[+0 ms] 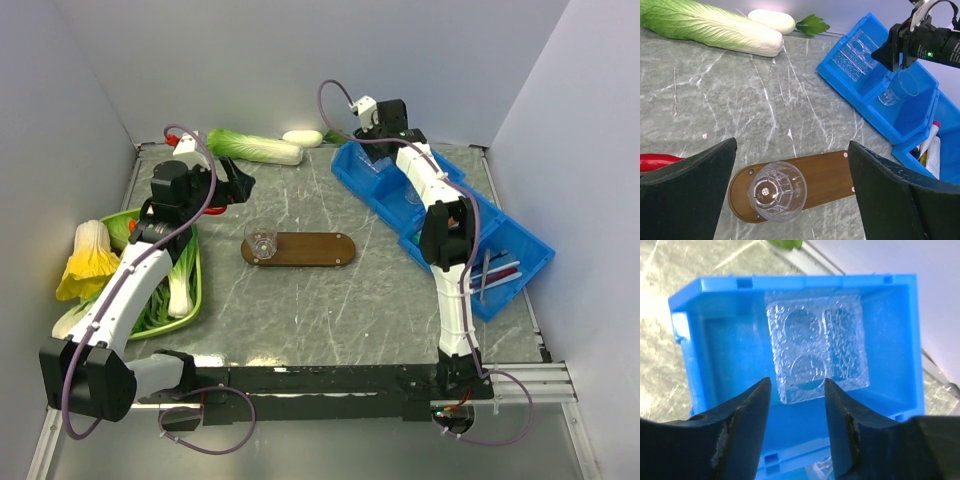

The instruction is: Prepare toiletry sets of a toothbrush and toothpaste on the tray

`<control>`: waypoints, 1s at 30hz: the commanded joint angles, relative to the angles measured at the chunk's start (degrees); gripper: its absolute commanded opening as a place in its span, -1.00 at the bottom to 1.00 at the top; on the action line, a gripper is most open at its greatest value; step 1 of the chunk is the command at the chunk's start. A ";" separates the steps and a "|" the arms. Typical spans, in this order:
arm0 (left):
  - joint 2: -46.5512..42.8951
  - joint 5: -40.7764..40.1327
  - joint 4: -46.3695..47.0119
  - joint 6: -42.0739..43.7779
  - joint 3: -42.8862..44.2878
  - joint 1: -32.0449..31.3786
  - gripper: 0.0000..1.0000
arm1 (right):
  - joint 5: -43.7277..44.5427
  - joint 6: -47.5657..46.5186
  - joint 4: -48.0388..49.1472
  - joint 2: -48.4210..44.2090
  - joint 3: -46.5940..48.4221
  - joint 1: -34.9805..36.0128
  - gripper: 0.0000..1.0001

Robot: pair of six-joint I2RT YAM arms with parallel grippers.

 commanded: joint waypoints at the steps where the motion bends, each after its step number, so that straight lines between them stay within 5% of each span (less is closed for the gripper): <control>1: 0.04 1.20 1.74 0.19 1.62 0.30 0.94 | 0.33 -2.20 2.72 2.28 4.10 0.00 0.19; 30: 0.57 1.12 1.57 0.19 1.71 0.30 0.94 | -2.22 -2.29 2.99 8.53 4.63 -0.27 0.21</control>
